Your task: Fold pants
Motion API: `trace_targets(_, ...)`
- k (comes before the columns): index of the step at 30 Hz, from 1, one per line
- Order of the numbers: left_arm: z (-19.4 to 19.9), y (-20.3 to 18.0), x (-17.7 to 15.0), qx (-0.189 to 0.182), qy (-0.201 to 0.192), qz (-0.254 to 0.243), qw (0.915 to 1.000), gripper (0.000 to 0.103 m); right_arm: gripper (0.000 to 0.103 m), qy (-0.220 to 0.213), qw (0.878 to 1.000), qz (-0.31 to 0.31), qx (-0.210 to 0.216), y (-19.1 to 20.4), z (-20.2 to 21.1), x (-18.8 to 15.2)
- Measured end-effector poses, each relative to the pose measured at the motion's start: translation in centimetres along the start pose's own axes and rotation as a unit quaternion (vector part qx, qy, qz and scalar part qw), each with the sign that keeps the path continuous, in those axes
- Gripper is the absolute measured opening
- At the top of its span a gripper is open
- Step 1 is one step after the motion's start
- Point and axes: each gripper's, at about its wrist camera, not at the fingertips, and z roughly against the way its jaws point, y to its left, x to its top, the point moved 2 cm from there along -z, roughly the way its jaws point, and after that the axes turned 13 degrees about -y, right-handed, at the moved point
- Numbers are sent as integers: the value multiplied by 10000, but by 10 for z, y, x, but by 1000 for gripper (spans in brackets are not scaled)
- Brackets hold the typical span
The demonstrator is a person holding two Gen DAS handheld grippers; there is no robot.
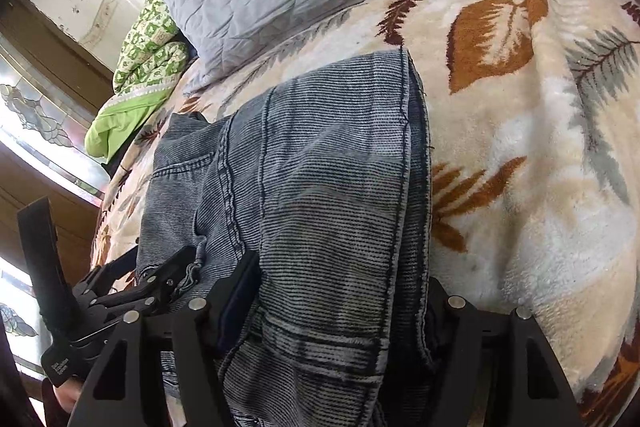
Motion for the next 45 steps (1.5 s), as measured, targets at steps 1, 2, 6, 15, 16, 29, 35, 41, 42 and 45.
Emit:
trace_targets(1,0,-1,1,28,31,-29,10000,103,71,-10,10000,-4,-4,0,0,0)
trace_targets(2,0,-1,1,42,44,-38,10000,103,71,-24,10000,-2,-14,0,1,-1)
trace_targets(6,2,0,0,59,-17,-54,10000,103,71,-75,10000,-21,-22,0,3,-4)
trace_targets(15,1,1,0,-30,-49,-55,10000,103,71,-76,9999,-103,-72,-2,5,-4)
trace_targets(16,0,2,0,-79,-36,-38,10000,103,71,-81,9999,-92,-85,-2,5,-3)
trace_targets(29,-8,4,2,-317,70,16,9995,103,71,-166,9998,-112,-50,-3,4,-4)
trace_targets(35,7,11,4,-371,-79,235,9990,103,74,-86,9990,-342,-275,3,1,6)
trace_targets(41,88,16,14,-113,-1406,148,9899,103,74,-839,9929,-452,-717,-1,49,20)
trace_targets(42,96,16,13,-75,-1507,126,9885,103,74,-1111,9895,-429,-825,-3,66,22)
trace_targets(45,120,16,2,37,-1690,76,9856,103,74,-1611,9815,-657,-799,-15,101,25)
